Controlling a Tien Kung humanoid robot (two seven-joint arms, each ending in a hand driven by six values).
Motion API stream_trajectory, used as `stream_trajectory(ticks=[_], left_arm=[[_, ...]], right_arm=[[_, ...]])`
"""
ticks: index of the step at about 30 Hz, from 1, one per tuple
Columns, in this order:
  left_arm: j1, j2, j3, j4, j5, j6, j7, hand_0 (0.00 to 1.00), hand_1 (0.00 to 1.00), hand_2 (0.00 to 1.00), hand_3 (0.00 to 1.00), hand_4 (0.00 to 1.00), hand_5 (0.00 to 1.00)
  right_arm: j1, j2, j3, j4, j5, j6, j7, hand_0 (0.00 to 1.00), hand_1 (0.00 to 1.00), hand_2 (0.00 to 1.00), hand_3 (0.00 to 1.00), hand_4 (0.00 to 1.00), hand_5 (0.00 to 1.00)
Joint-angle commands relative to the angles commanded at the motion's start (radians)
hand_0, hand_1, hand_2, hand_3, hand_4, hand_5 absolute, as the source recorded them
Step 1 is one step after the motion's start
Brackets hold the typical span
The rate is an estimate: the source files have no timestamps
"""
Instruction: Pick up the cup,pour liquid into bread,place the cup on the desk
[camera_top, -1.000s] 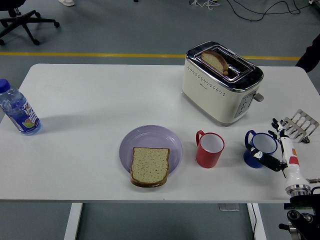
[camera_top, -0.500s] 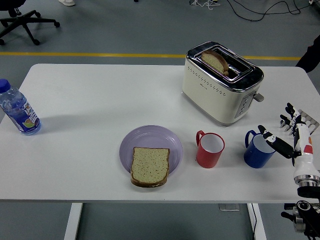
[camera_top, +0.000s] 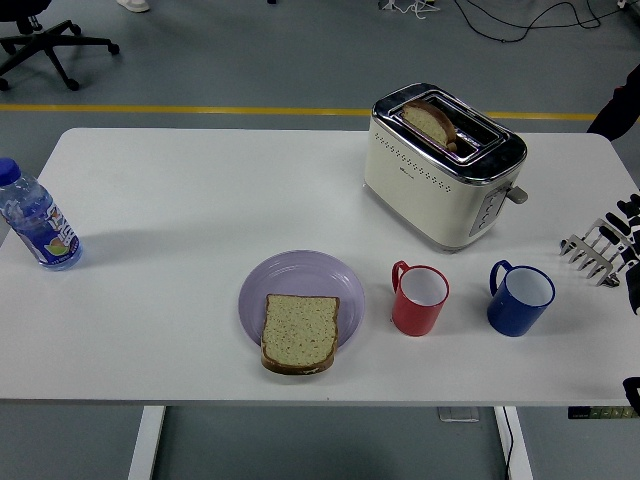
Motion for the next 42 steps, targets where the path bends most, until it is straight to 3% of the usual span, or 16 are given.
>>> stream_trajectory(ticks=[6,8,42], left_arm=[[0.005,-0.001,-0.001,0.000,0.007,-0.001,0.002,0.681,0.746,0.766,0.659,0.415,0.998],[0.006,-0.001,0.004,0.000,0.005,-0.001,0.002,0.681,0.746,0.766,0.659,0.416,0.998],[-0.005,-0.003,0.012,0.000,-0.017,0.002,-0.006,0.681,0.745,0.765,0.660,0.417,0.998]], right_arm=[[-0.007,0.013,0.038,-0.035,0.242,0.050,-0.011,0.674,0.604,0.668,0.630,0.690,0.177],[-0.007,0.016,0.041,-0.044,0.269,0.055,-0.011,0.669,0.596,0.658,0.626,0.687,0.175],[0.013,0.040,0.030,-0.106,0.300,0.029,0.033,0.646,0.577,0.644,0.609,0.668,0.159]])
